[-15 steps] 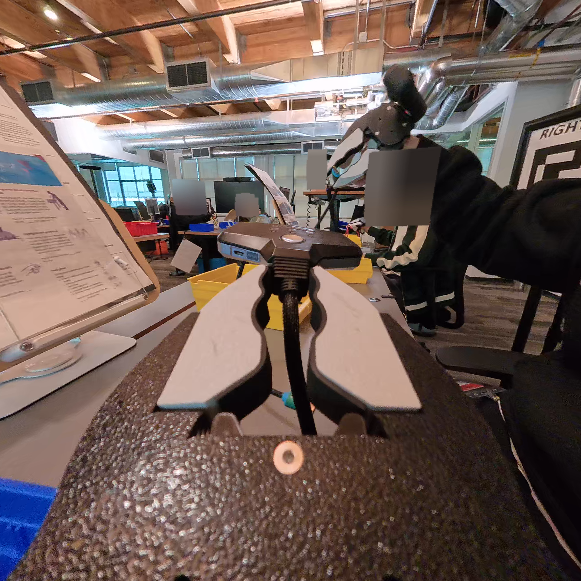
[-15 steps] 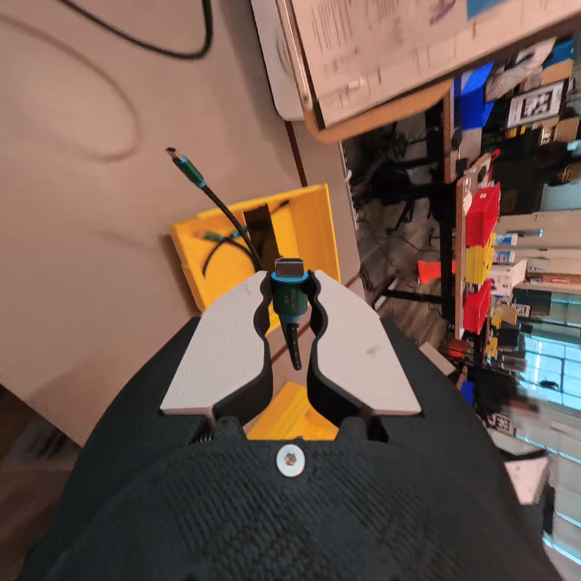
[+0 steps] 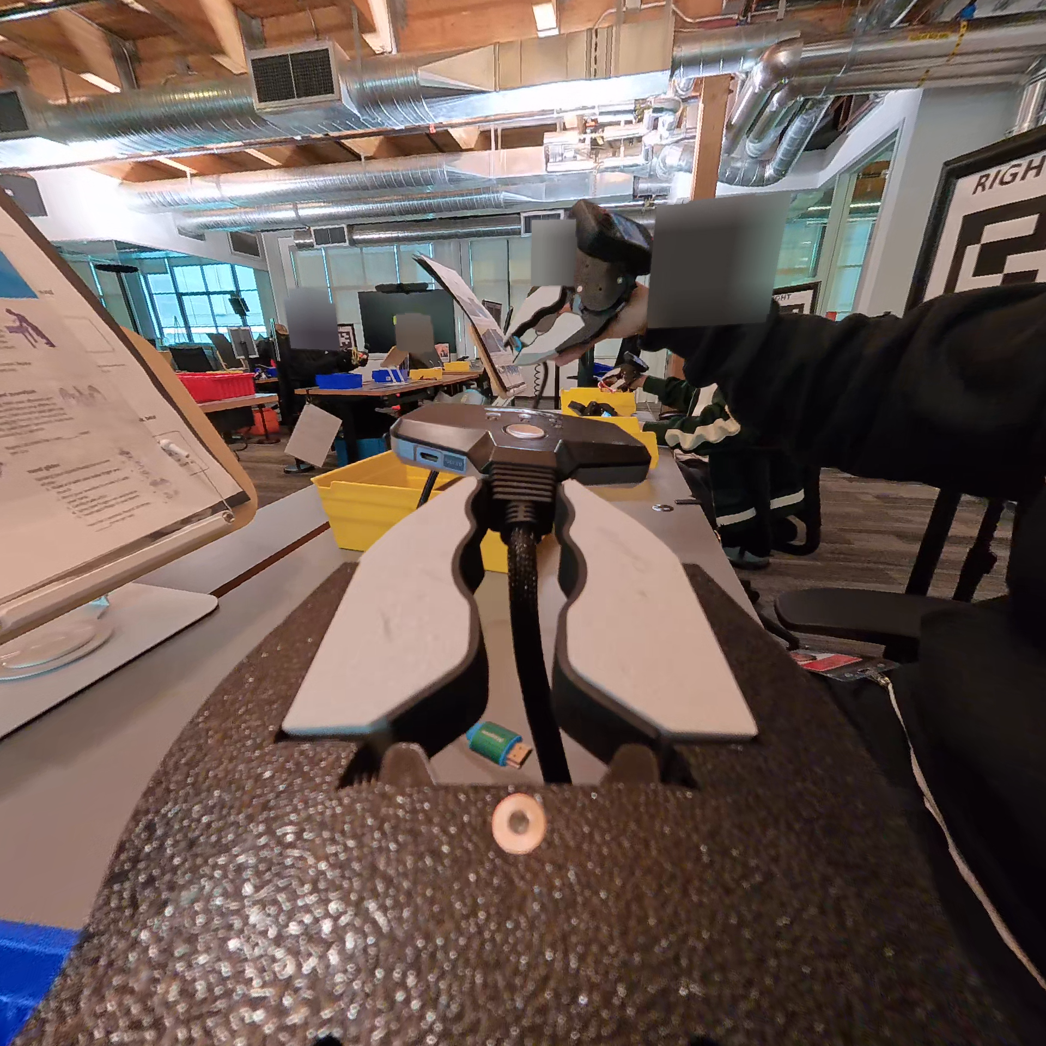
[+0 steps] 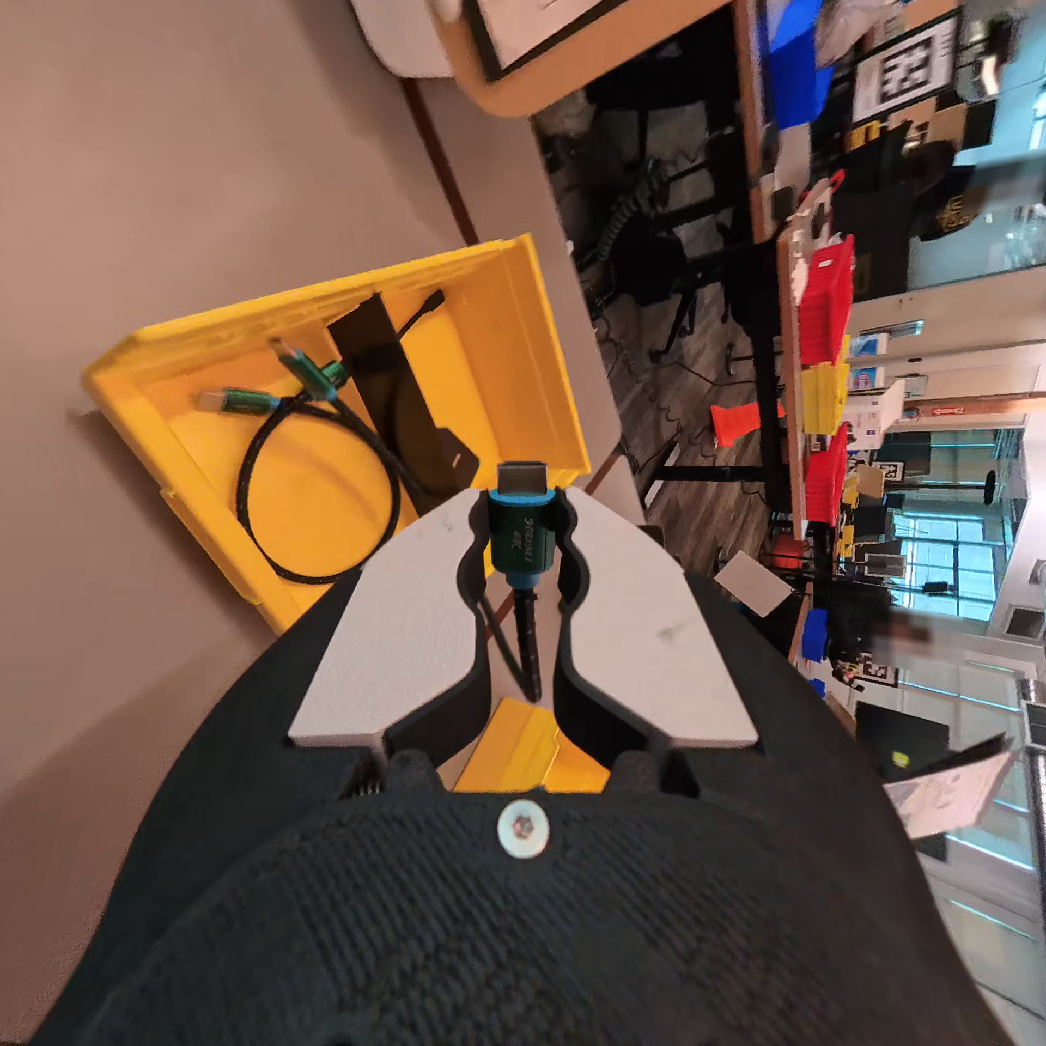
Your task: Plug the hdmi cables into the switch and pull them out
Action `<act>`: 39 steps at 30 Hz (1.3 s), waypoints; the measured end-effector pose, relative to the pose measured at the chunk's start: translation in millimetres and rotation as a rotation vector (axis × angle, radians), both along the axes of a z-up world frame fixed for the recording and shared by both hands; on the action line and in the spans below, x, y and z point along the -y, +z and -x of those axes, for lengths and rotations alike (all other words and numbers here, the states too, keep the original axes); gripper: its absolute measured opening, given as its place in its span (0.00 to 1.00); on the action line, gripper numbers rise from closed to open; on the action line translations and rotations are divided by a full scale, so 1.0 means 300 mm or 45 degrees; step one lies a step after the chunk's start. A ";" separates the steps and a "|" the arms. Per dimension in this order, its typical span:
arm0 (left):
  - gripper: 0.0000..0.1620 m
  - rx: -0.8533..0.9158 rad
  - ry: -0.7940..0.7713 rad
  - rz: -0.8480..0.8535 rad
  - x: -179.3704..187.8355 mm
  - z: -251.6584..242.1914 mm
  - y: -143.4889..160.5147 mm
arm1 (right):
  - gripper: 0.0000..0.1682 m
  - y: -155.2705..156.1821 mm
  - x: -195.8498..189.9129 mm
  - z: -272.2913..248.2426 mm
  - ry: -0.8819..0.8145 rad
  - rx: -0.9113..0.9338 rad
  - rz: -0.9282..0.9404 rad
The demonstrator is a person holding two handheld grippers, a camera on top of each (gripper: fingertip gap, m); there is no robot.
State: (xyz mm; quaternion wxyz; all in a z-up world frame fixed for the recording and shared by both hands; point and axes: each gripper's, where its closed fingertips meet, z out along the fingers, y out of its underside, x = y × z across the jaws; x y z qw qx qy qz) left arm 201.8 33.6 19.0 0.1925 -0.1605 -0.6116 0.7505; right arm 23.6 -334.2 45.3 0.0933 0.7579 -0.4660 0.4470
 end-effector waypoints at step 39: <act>0.13 -0.007 -0.073 -0.082 0.028 0.013 -0.068 | 0.36 -0.557 -0.205 0.145 0.183 -0.727 -0.509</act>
